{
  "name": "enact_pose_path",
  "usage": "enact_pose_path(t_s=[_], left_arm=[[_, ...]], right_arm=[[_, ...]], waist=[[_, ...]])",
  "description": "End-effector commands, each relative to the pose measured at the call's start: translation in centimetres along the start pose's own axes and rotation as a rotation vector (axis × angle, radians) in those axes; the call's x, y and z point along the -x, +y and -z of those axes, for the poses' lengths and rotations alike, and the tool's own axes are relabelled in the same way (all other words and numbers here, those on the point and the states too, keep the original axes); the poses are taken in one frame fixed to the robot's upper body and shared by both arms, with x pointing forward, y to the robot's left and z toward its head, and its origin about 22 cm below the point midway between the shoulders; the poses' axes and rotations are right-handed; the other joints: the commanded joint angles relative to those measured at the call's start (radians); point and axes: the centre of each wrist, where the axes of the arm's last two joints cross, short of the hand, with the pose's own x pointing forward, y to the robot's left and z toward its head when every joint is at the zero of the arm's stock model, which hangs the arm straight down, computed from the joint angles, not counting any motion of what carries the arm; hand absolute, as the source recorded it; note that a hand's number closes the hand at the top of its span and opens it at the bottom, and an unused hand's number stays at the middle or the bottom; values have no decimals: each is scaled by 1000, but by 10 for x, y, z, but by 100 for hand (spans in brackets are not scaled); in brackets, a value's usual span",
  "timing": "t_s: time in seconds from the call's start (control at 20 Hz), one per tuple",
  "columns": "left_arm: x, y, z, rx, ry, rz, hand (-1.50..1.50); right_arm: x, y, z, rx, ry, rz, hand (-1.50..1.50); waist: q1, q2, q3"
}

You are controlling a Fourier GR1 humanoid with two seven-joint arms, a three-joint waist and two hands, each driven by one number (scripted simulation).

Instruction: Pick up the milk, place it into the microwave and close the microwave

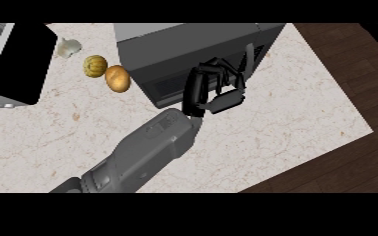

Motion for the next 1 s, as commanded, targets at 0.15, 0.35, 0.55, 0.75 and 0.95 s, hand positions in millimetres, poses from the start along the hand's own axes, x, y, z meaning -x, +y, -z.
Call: enact_pose_path(t_s=[0.15,0.35,0.55,0.75,0.95], left_arm=[[-5,6,25,-47,17,21,150],[-3,8,23,-56,13,21,150],[-2,8,24,-56,9,22,150],[6,9,20,-3,26,103,150],[16,18,14,-46,67,168,150]], right_arm=[[-6,-3,2,-33,0,15,-150],[-14,-5,5,-41,6,-5,-150],[-11,-5,1,-57,19,18,-150],[-15,-4,9,-81,-19,28,-150],[-8,-1,6,-111,-39,80,-150]], waist=[[-11,14,-3],[-9,13,-4],[-13,17,-1],[-11,9,2],[-6,11,5]])
